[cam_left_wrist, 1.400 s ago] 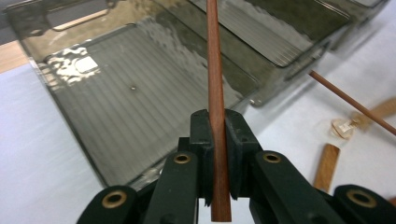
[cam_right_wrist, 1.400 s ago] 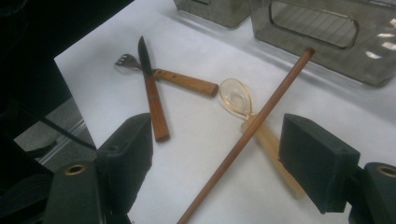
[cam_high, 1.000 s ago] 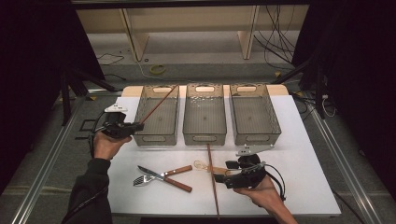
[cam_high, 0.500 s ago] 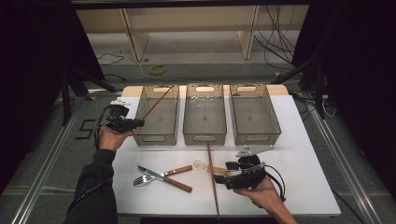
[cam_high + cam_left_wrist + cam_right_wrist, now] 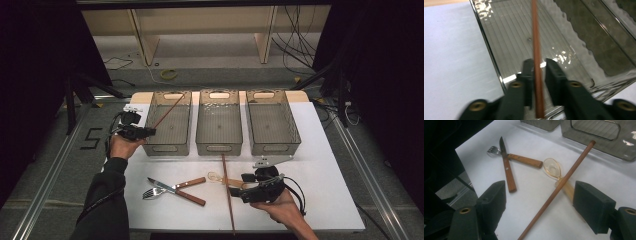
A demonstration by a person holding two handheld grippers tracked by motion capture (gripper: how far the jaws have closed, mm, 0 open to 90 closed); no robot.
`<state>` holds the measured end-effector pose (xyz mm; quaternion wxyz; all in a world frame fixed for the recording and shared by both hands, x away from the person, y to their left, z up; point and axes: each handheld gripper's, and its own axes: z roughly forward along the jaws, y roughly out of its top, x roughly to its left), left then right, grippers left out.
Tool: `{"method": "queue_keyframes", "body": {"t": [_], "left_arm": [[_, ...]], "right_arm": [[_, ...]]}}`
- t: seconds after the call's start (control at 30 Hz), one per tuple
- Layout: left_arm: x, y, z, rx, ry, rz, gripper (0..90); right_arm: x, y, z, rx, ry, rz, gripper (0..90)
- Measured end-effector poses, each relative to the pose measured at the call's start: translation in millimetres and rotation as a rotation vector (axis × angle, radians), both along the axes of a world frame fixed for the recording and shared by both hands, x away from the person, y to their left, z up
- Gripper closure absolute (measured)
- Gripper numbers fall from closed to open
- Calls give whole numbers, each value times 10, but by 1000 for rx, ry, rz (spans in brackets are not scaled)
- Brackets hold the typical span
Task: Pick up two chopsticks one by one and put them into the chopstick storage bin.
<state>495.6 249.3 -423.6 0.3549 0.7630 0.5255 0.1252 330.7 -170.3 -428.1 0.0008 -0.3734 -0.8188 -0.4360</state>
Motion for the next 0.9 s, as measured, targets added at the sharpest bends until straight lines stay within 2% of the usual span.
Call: {"method": "queue_keyframes", "body": {"t": [0.1,0.13,0.2,0.23,0.3,0.37,0.6,0.73,0.9], "left_arm": [[-10,-25,15,-27,5,-7,513],[-21,-33,28,-31,-5,-2,513],[-49,-43,64,-54,-13,-7,421],[-69,-51,85,-63,-16,-7,421],[-120,-66,129,-80,-28,-18,361],[-189,-81,174,-111,-45,-38,336],[-439,-148,278,-178,-100,-101,274],[-543,-214,327,-193,-143,-148,248],[-651,-312,361,-177,-168,-191,235]], "right_arm": [[1,-1,0,-2,-2,-2,276],[1,-1,0,-2,-2,-2,276],[1,-3,2,-3,-3,-9,276],[1,-3,2,-3,-3,-9,276],[3,-3,2,-11,2,-16,276],[8,-2,-3,-16,7,-25,275],[12,21,-15,-35,26,-54,276],[14,39,-18,-38,33,-62,279],[14,74,-35,-49,43,-63,282]]}}
